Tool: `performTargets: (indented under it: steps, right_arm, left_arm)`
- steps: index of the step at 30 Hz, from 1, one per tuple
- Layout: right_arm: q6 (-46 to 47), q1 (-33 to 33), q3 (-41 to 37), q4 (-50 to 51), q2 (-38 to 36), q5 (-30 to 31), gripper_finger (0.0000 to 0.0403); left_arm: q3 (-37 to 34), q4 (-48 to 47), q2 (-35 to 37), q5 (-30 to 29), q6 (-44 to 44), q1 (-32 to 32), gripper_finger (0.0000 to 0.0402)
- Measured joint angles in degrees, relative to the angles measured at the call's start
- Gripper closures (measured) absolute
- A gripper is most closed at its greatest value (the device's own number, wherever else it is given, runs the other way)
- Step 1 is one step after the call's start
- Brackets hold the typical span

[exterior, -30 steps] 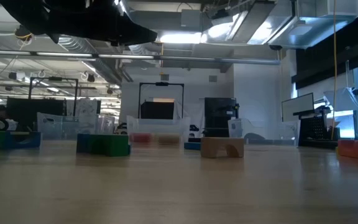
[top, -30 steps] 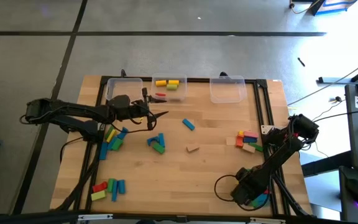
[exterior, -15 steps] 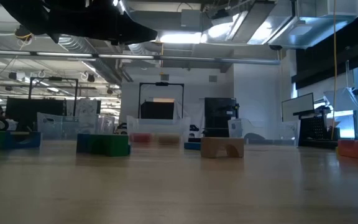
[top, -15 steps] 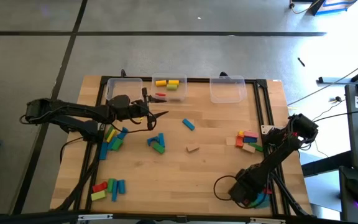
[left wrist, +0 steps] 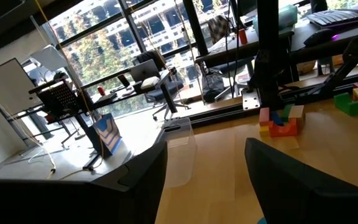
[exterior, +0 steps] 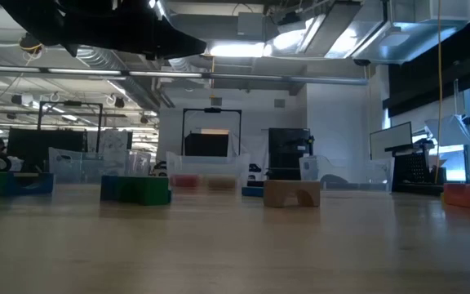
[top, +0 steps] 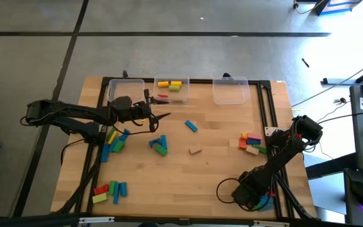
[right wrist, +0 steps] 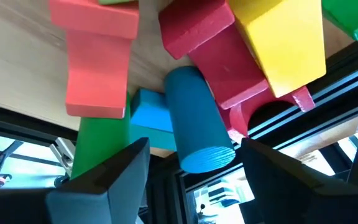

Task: Sort blocks by size
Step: Put the blue cylindrical block into the middle transparent bin

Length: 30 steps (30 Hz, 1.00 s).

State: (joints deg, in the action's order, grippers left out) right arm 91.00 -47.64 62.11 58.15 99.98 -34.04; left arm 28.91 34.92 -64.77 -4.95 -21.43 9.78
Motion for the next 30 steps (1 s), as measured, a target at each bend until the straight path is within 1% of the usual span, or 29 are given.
performTargets:
  steps: [3,6,12,15,18,23,30]
  right_arm:
    - [-0.05,-0.02,0.00,0.00,0.00,0.00,0.0153]
    - [-0.17,-0.02,-0.01,-0.01,0.00,0.04,0.0167]
    - [-0.20,-0.73,-2.93,-4.11,-0.07,-1.40,0.0193]
    - [-0.18,-0.85,-3.72,-4.50,-0.07,-1.89,0.0205]
    - [-1.34,-0.69,-3.72,-4.35,-0.07,-2.05,0.0224]
    - [-2.96,-0.71,-3.70,-4.07,-0.07,-2.14,0.0271]
    - [-3.25,-0.71,-3.31,-3.93,-0.09,-2.18,0.0274]
  left_arm:
    - [0.00,-0.01,0.00,0.00,-0.02,0.00,0.0192]
    - [0.00,-0.01,0.00,0.00,0.00,0.00,0.0192]
    - [0.00,-0.01,0.00,0.00,-0.02,-0.02,0.0192]
    - [0.00,0.01,0.00,-0.02,-0.02,-0.02,0.0192]
    - [0.00,0.04,0.00,-0.02,-0.01,-0.02,0.0192]
    - [0.00,0.06,-0.02,-0.02,-0.02,-0.02,0.0192]
    - [0.00,0.06,-0.02,0.00,0.00,-0.02,0.0192]
